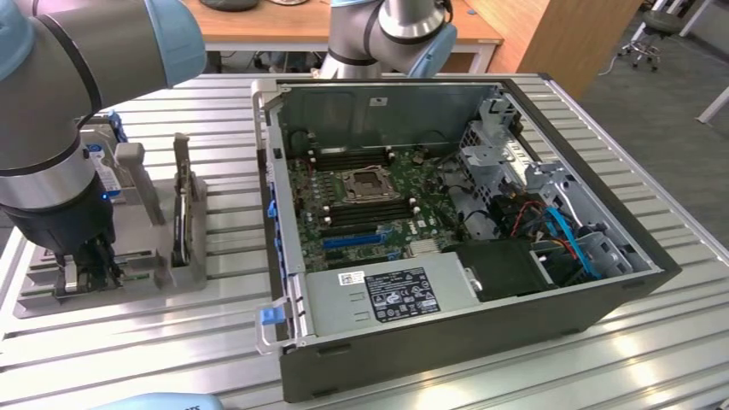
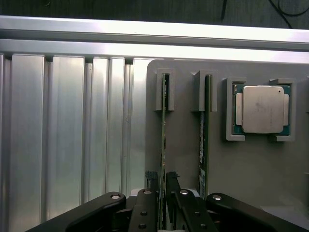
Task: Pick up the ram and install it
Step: 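Pick up the ram and move it above insertion slot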
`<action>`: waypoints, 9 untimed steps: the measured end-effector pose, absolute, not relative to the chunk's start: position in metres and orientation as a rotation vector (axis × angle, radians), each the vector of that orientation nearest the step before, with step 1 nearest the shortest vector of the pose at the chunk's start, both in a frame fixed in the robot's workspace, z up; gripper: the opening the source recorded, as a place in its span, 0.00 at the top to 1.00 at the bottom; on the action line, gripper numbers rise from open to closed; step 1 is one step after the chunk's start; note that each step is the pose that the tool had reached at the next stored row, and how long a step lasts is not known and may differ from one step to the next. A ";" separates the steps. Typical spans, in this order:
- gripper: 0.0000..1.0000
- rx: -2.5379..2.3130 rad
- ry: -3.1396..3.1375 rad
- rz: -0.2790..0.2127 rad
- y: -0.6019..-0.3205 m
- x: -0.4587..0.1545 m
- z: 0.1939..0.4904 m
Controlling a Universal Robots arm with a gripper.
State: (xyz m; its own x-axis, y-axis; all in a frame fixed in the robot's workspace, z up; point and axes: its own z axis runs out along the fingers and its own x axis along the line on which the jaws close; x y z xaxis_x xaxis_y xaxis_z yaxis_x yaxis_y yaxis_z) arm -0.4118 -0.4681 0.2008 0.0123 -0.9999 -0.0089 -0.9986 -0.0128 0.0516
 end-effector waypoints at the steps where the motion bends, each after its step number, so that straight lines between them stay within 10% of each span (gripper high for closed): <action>1: 0.79 2.213 -2.186 -0.066 -0.468 -0.412 0.201; 9: 0.79 2.213 -2.186 -0.066 -0.468 -0.412 0.201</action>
State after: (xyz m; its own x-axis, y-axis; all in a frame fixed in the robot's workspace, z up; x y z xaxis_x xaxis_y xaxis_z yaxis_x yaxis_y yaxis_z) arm -0.4118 -0.4681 0.2008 0.0123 -0.9999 -0.0089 -0.9986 -0.0127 0.0515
